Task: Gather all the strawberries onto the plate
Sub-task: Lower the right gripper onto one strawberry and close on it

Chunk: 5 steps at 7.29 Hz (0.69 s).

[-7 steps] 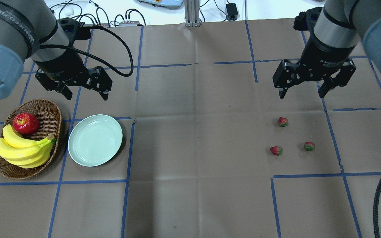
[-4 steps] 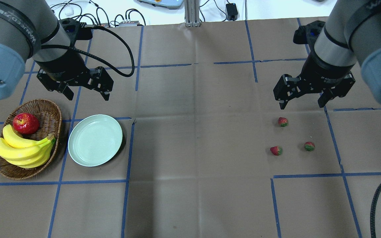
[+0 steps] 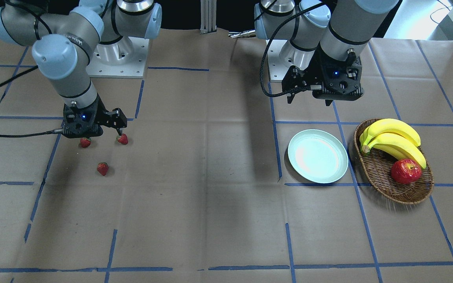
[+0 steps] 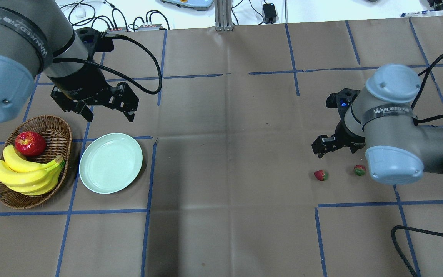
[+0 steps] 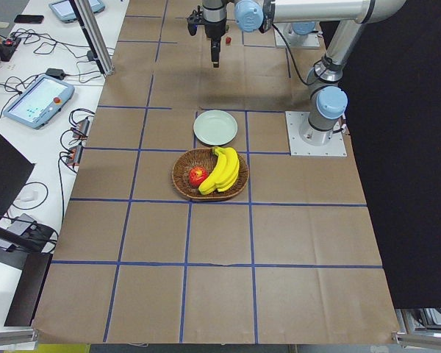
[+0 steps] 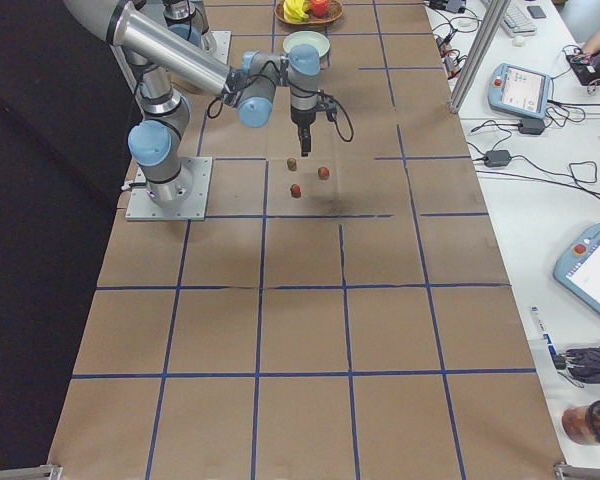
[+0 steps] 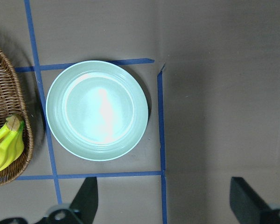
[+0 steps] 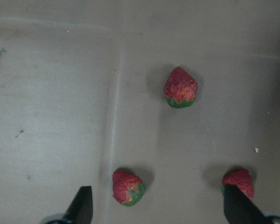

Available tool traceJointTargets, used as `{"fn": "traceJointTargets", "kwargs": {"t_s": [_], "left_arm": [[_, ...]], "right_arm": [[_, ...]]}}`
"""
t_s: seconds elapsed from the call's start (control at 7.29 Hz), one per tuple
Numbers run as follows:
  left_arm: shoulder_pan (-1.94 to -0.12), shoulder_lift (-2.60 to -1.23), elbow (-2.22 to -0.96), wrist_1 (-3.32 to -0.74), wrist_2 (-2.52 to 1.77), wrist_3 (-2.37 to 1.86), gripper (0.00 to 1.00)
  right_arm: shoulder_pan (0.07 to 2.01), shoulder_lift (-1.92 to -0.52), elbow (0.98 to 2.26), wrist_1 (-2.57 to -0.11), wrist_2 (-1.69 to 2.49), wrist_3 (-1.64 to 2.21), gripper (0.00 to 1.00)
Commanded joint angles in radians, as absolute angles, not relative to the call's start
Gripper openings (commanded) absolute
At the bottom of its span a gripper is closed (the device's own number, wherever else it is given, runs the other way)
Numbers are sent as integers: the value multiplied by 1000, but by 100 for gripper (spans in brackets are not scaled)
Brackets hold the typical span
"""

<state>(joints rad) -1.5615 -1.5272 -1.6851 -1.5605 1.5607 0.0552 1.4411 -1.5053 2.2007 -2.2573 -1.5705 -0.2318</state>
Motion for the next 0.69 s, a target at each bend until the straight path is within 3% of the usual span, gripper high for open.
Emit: {"fn": "traceJointTargets", "kwargs": {"t_s": [0.0, 0.41, 0.55], "left_arm": [[-1562, -1522, -1687, -1568, 1560, 52, 100], [-1562, -1520, -1690, -1568, 1555, 54, 100], [-1562, -1526, -1687, -1568, 1557, 54, 100]], "right_arm": [[1449, -1391, 2246, -2368, -1566, -174, 100], [1462, -1391, 2287, -2361, -1571, -172, 99], [1462, -1391, 2280, -2359, -1572, -172, 83]]}}
